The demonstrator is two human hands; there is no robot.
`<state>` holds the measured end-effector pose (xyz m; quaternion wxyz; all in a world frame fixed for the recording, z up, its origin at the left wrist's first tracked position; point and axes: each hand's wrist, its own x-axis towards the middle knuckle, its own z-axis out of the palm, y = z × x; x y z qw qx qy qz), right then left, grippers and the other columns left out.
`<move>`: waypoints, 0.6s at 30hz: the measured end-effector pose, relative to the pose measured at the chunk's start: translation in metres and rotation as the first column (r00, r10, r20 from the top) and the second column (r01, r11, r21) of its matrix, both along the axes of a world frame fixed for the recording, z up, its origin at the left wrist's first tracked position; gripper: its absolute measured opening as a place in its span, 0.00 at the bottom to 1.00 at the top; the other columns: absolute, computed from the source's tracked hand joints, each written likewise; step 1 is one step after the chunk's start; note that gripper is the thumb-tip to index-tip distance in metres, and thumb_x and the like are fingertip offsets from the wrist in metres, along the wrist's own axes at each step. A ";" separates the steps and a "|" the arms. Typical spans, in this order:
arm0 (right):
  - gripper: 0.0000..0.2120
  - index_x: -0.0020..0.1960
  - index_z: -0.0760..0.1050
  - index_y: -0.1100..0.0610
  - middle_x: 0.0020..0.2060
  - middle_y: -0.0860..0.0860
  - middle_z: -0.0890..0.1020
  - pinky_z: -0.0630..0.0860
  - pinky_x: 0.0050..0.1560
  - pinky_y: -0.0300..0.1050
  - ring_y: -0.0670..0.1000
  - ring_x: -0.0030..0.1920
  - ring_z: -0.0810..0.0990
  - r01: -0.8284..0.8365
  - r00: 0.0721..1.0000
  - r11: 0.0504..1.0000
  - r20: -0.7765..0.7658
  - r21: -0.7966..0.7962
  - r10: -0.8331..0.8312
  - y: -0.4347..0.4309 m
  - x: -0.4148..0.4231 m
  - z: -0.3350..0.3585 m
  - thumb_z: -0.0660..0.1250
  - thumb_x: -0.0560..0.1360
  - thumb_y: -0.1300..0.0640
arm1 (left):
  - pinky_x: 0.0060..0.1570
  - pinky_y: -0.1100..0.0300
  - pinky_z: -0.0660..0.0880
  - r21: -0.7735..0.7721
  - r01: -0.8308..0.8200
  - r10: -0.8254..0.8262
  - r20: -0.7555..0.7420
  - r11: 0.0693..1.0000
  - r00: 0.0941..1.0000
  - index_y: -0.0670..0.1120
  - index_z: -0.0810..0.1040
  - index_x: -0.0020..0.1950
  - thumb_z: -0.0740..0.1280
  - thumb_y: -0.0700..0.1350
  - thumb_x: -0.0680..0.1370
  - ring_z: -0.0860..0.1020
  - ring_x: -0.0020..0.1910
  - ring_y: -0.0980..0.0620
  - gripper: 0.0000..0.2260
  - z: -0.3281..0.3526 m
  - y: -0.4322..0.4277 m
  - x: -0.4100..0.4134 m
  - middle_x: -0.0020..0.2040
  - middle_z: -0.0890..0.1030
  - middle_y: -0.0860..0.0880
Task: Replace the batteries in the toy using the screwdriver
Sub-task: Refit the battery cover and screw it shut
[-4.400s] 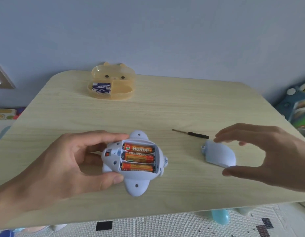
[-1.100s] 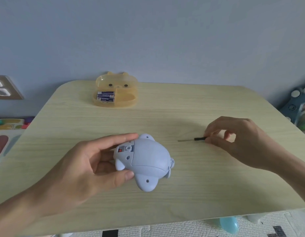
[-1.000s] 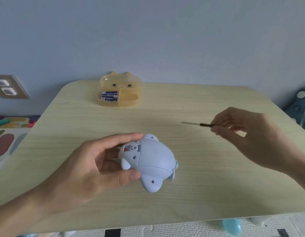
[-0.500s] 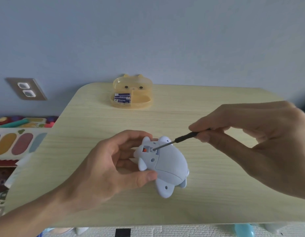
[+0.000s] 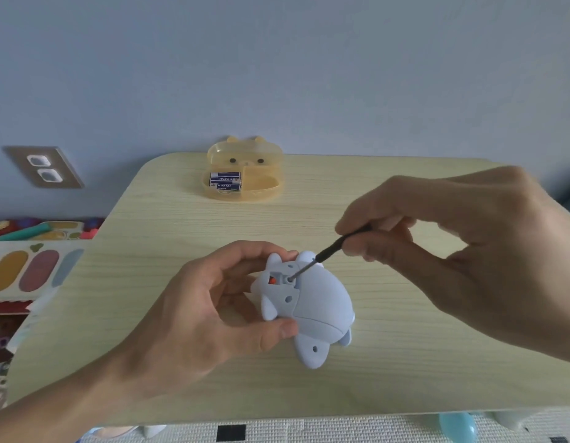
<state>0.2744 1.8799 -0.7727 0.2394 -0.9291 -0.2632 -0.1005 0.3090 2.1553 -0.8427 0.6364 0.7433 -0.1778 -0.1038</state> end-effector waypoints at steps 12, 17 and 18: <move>0.06 0.45 0.78 0.50 0.27 0.44 0.82 0.72 0.30 0.27 0.45 0.30 0.82 -0.026 0.997 0.974 0.077 0.224 0.009 0.036 0.020 0.025 0.72 0.76 0.48 | 0.52 0.64 0.82 -0.067 0.019 -0.019 -0.013 0.998 1.000 0.57 0.85 0.58 0.84 0.44 0.63 0.88 0.54 0.50 0.25 0.001 -0.002 0.001 0.59 0.89 0.50; 0.06 0.50 0.83 0.46 0.37 0.40 0.87 0.78 0.34 0.29 0.40 0.36 0.86 -0.071 0.997 0.982 0.013 0.174 0.070 0.024 0.014 0.032 0.70 0.78 0.56 | 0.52 0.63 0.83 -0.080 0.007 -0.010 -0.033 0.997 0.999 0.55 0.85 0.58 0.84 0.44 0.63 0.88 0.55 0.50 0.25 0.002 -0.002 0.001 0.60 0.88 0.51; 0.07 0.51 0.83 0.46 0.38 0.40 0.87 0.80 0.33 0.35 0.40 0.36 0.86 -0.068 0.997 0.988 0.030 0.138 0.065 0.022 0.014 0.033 0.69 0.78 0.57 | 0.53 0.62 0.83 -0.080 0.005 -0.007 -0.033 0.997 0.999 0.55 0.85 0.58 0.83 0.44 0.63 0.87 0.55 0.50 0.25 0.003 -0.002 0.000 0.60 0.88 0.51</move>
